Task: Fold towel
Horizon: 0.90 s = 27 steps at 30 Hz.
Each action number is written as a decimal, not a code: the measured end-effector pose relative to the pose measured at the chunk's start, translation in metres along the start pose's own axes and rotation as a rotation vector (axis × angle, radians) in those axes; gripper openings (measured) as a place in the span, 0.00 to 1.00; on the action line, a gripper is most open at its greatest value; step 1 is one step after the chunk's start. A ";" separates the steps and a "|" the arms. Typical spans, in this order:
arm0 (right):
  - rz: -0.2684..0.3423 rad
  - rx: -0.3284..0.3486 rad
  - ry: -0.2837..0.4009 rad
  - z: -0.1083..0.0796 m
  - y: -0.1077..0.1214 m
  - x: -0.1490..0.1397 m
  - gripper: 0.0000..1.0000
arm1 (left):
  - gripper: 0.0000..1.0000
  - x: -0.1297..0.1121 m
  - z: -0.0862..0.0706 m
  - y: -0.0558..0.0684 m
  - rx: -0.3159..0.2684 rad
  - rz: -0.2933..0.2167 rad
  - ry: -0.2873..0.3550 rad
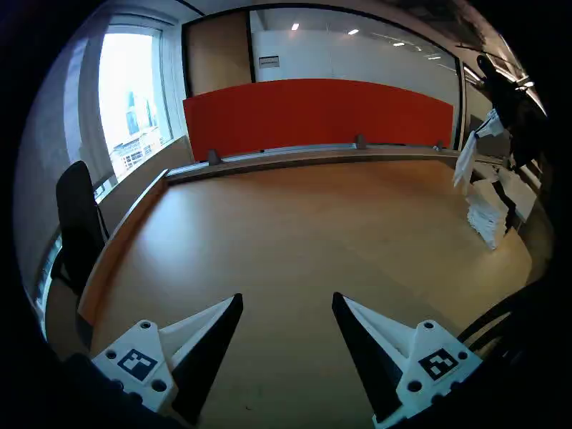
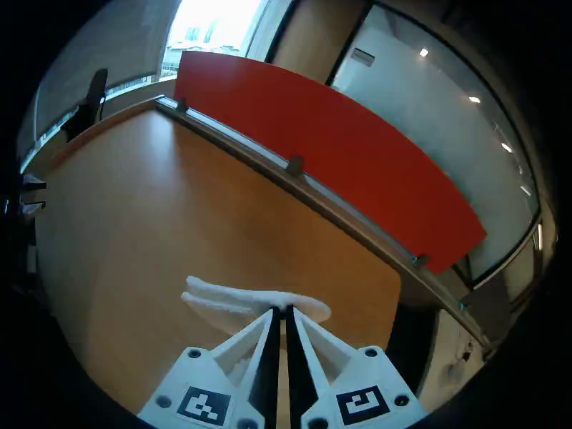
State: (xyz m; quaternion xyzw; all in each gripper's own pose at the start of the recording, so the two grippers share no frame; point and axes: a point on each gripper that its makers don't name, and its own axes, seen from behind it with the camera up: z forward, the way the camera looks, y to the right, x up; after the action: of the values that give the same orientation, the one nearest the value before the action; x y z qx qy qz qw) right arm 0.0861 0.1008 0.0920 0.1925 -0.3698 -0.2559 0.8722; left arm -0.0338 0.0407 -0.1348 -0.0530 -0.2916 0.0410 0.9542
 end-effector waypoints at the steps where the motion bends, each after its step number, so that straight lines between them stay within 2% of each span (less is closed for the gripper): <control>1: 0.001 -0.007 -0.002 -0.001 0.005 -0.001 0.05 | 0.92 0.000 0.000 0.000 -0.001 0.001 0.000; 7: 0.015 -0.036 -0.015 -0.009 0.027 -0.008 0.05 | 0.92 0.003 0.002 0.003 -0.004 0.007 0.000; 12: 0.029 -0.048 -0.023 -0.014 0.038 -0.017 0.05 | 0.92 0.005 0.004 0.006 -0.008 0.011 0.000; 27: 0.069 -0.059 -0.032 -0.031 0.043 -0.047 0.05 | 0.92 0.011 0.006 0.018 -0.023 0.030 0.002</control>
State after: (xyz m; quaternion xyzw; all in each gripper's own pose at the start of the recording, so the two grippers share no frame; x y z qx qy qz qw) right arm 0.0948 0.1672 0.0688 0.1498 -0.3822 -0.2397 0.8798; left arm -0.0289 0.0603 -0.1255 -0.0686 -0.2903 0.0521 0.9530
